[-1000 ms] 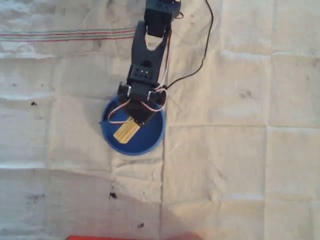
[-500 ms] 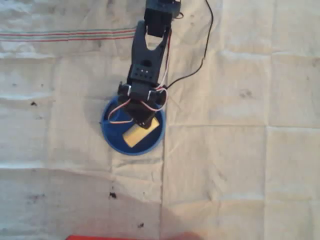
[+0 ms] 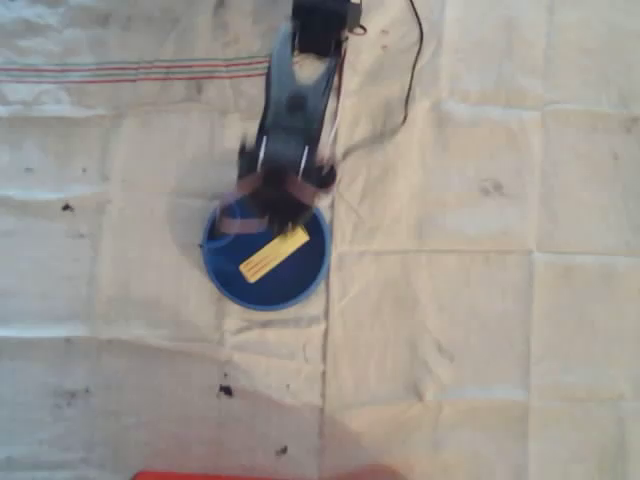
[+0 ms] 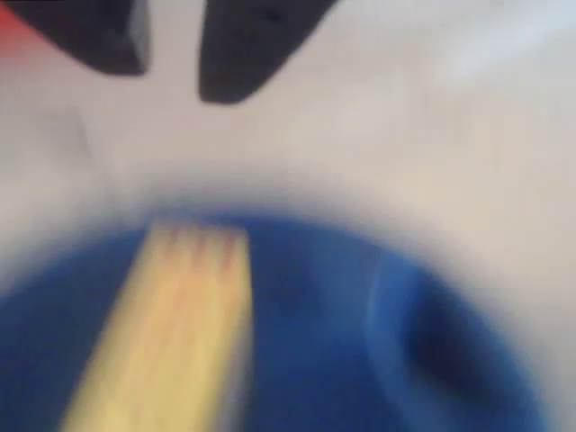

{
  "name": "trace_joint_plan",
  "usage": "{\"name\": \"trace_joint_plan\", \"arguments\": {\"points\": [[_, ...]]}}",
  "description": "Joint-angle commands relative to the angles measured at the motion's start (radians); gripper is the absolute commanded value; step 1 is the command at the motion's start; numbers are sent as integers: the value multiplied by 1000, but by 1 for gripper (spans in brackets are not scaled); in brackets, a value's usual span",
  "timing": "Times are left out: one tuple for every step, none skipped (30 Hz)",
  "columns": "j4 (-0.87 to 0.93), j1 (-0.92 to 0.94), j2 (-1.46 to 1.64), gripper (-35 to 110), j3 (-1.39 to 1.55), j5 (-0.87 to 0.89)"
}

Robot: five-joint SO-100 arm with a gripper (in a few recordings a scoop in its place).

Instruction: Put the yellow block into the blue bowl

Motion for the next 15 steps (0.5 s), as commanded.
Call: {"name": "trace_joint_plan", "arguments": {"points": [[6,-12,172,0,-64,75],[6,-25,190,0,-64,95],[6,-37,212,0,-64,115],[6,-49,238,0,-64,138],[6,-63,264,0,-63,163],[6,-81,293,0,-60,190],[6,-101,322,0,-49,219],[8,-121,353,0,-28,249],[8,-144,387,0,3,275],[8,-166,426,0,40,299],[8,-187,472,0,84,322],[6,-210,522,0,138,342],[6,-232,574,0,196,360],[3,-256,627,0,262,379],[-2,-281,683,0,331,396]]}}
